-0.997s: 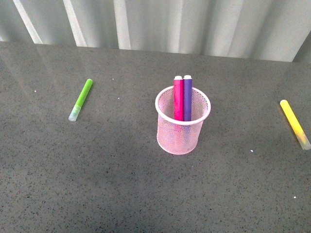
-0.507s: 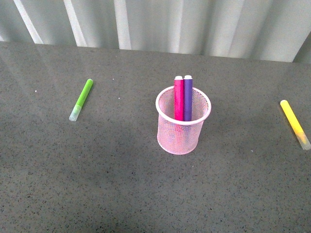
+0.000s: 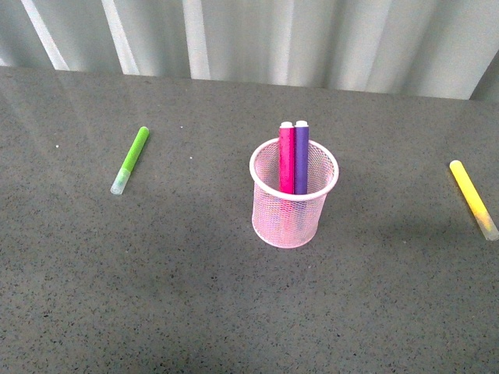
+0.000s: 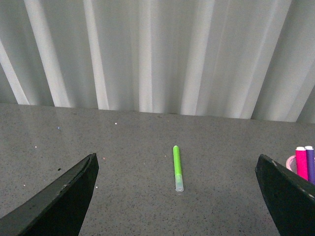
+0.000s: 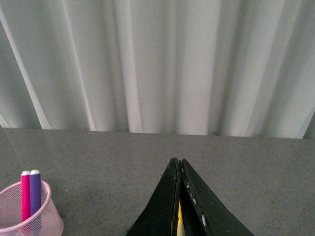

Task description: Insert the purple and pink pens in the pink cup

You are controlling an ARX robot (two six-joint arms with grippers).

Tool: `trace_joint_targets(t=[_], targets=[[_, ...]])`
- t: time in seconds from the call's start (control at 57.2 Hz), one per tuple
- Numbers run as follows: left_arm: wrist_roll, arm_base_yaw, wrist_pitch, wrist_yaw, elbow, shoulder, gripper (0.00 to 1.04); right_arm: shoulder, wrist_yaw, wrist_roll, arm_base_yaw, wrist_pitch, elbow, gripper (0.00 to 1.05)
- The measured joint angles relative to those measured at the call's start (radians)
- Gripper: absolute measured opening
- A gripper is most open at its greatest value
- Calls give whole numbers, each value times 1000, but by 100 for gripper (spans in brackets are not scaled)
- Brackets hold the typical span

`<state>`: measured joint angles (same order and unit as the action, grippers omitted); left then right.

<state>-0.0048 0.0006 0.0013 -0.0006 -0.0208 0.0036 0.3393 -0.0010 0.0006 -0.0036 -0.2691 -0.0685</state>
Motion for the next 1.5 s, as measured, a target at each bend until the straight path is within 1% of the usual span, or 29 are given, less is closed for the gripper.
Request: trace_joint_targets(t=[0.595,0.647,0.7,0.735,1.155,1.277,1.295,1.382,1.4,1.435,1.452,1.487,1.505], targets=[[0,0,0,0,0,0,98,-164,0,0,0,89,51,3],[0,0,0,0,0,0,98,-211,0,0,0,148,50,3],[0,0,0,0,0,0,98,-287,0,0,0,250,51,3],[0,0,0,0,0,0,98,-311,1,1,1,263,51,3],[0,0,-1,0,0,-2,98,-335,0,0,1,268,51,3],[0,0,-1,0,0,-2,98,-335,0,0,1,268,51,30],[0,0,-1,0,0,-2,98,-335,0,0,1,268,51,32],[0,0,-1,0,0,-2,98,-335,0,0,1,268,51,48],[0,0,-1,0,0,-2,98,-335,0,0,1,268,51,49],[0,0,-1,0,0,-2,98,-335,0,0,1,268,51,57],[0,0,-1,0,0,-2,98,-335,0,0,1,268,51,58],[0,0,-1,0,0,-2,98,-335,0,0,1,268,51,65],[0,0,-1,0,0,-2,98,-335,0,0,1,268,51,67]])
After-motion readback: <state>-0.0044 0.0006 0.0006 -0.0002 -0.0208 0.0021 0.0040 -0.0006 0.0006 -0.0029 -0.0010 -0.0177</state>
